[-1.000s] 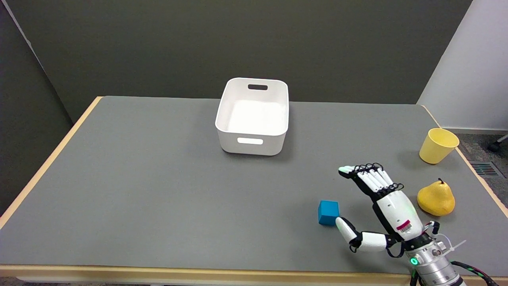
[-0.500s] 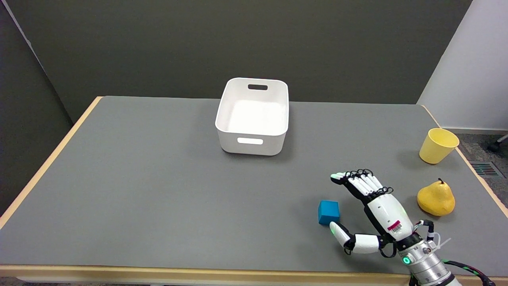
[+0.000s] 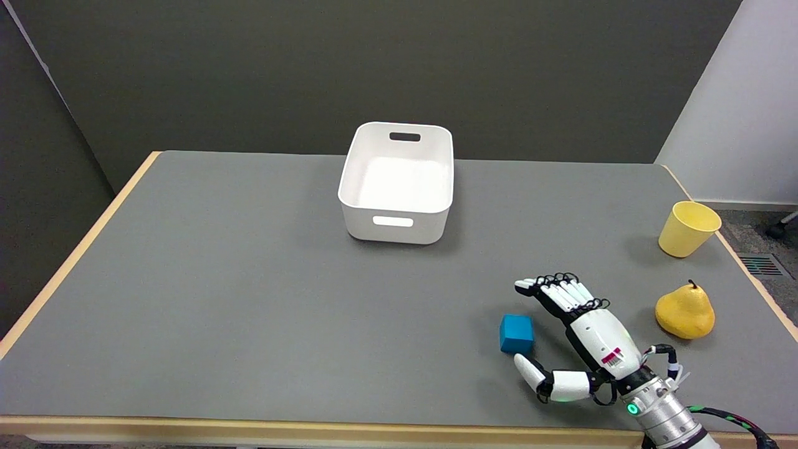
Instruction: Pick up the blue cube.
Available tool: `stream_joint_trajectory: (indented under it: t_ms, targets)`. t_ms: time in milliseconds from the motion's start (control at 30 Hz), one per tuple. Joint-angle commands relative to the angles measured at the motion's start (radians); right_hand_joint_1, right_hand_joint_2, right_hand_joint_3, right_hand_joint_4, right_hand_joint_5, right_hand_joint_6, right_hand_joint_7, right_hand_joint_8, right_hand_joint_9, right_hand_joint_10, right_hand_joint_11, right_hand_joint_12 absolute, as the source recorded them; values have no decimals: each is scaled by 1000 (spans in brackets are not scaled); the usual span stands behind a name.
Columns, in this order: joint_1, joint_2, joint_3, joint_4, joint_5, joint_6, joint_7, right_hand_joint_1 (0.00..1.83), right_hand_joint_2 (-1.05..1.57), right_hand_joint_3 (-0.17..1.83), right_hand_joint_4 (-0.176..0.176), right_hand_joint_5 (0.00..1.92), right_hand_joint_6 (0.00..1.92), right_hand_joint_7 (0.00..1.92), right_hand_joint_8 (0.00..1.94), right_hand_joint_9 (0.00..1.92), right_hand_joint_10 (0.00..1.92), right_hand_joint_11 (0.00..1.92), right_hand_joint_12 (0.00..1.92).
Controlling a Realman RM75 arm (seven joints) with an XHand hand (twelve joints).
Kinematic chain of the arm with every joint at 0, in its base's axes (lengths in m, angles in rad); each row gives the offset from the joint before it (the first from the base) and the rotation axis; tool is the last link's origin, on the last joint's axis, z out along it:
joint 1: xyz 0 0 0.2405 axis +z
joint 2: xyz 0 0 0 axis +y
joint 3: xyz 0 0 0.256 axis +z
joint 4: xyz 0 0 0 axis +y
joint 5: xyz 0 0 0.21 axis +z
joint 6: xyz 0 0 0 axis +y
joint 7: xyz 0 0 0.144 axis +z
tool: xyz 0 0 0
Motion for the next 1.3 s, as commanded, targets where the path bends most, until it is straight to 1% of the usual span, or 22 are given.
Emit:
stream_joint_trajectory:
  t_ms: [33, 400, 500, 567, 633, 867, 933, 1000, 1033, 1067, 1100, 1133, 1200, 1233, 1300]
  targets:
    - [40, -16, -6, -34, -39, -28, 9, 533, 587, 963, -3, 196, 470, 257, 428, 119, 714, -1, 1016]
    - [62, -20, -10, -34, -41, -29, 9, 593, 608, 970, -5, 202, 467, 334, 487, 182, 751, -1, 1050]
    - [64, -20, -10, -34, -41, -29, 7, 663, 652, 979, -6, 214, 464, 449, 565, 273, 819, -1, 1103]
    - [65, -20, -10, -34, -41, -29, 7, 744, 673, 919, -8, 238, 435, 505, 592, 296, 875, -1, 1148]
    - [65, -20, -10, -34, -44, -29, 7, 814, 676, 929, -11, 249, 457, 563, 686, 354, 934, 15, 1189]
    - [68, -21, -9, -34, -50, -28, 8, 873, 687, 938, -15, 269, 487, 622, 820, 425, 1010, 49, 1217]
    - [69, -23, -9, -34, -50, -25, 4, 921, 699, 936, -18, 283, 503, 662, 942, 473, 1066, 71, 1234]
    - [71, -23, -9, -34, -50, -21, 2, 940, 707, 935, -20, 290, 515, 674, 991, 490, 1085, 83, 1245]
    - [72, -24, -9, -34, -50, -20, 1, 1088, 840, 719, -27, 291, 547, 703, 1169, 524, 1125, 97, 1255]
    - [72, -27, -9, -34, -50, -18, 1, 1281, 1014, 436, -35, 293, 589, 741, 1401, 567, 1175, 115, 1268]
    - [73, -30, -8, -34, -50, -16, 1, 1316, 1031, 421, -36, 299, 620, 744, 1461, 580, 1199, 128, 1277]
    - [75, -34, -6, -34, -50, -10, 1, 1315, 1015, 465, -34, 306, 647, 740, 1484, 586, 1216, 140, 1285]
    - [77, -37, -5, -34, -50, 1, 1, 1312, 966, 621, -24, 303, 775, 717, 1589, 562, 1367, 180, 1302]
    - [82, -37, -5, -34, -50, 8, 1, 1311, 953, 664, -21, 303, 815, 711, 1619, 558, 1418, 193, 1308]
    - [85, -37, -5, -31, -51, 21, 1, 1344, 961, 644, -18, 302, 858, 712, 1639, 573, 1479, 202, 1318]
